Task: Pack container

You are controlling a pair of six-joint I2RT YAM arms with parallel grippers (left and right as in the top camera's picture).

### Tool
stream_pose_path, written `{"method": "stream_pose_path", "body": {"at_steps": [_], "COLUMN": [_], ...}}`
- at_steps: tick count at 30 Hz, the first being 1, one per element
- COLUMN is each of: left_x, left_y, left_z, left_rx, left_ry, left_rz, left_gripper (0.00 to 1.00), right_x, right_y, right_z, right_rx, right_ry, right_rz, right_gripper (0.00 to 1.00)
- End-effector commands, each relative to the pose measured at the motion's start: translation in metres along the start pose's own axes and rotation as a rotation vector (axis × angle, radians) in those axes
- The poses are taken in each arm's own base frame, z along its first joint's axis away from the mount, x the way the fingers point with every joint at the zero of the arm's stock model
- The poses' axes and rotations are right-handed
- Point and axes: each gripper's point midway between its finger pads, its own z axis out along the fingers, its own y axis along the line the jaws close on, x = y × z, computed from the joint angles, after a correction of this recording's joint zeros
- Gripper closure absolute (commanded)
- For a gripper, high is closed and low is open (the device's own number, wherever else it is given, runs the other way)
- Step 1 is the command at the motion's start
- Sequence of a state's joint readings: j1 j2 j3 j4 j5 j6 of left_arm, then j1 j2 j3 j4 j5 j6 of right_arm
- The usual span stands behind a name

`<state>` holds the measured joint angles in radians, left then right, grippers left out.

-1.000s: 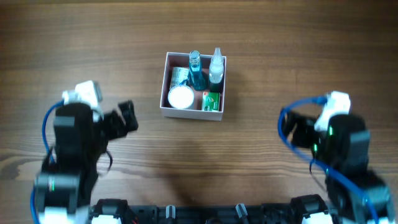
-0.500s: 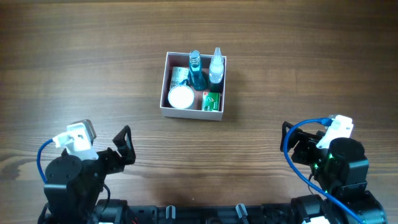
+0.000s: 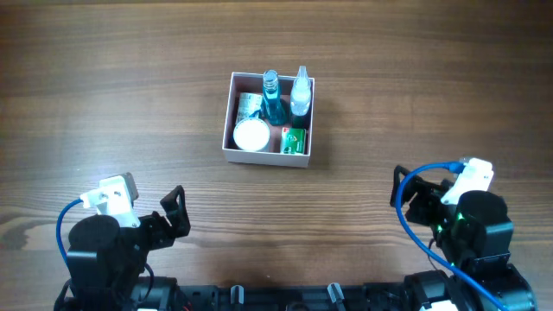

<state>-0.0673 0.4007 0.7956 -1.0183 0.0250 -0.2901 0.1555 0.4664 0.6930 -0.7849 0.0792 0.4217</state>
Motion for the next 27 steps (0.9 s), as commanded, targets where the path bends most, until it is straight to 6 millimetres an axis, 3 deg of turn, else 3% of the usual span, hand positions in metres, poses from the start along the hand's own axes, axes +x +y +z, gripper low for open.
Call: {"method": "stream_pose_path", "body": {"at_steps": [1, 7, 18, 23, 27], "left_x": [0.004, 0.004, 0.004, 0.004, 0.004], "left_y": [-0.001, -0.001, -0.001, -0.001, -0.001], "left_z": [0.002, 0.002, 0.002, 0.002, 0.002], "left_rx": [0.011, 0.011, 0.011, 0.011, 0.011], "left_ry": [0.011, 0.011, 0.011, 0.011, 0.011], "left_rz": [0.015, 0.015, 0.015, 0.015, 0.015], "left_gripper": [0.0, 0.0, 0.0, 0.0, 0.0], "right_x": [-0.013, -0.021, -0.037, -0.028, -0.015], "right_y": [0.013, 0.027, 0.018, 0.007, 0.002], "right_z": [0.01, 0.008, 0.004, 0.007, 0.02], "right_rx": [-0.082, -0.183, -0.095, -0.078, -0.084], "right_ry": [-0.119, -0.364, -0.659, -0.768, -0.74], "right_rz": [-0.204, -0.373, -0.602, -0.593, -0.581], "right_gripper": [0.0, 0.0, 0.0, 0.0, 0.0]}}
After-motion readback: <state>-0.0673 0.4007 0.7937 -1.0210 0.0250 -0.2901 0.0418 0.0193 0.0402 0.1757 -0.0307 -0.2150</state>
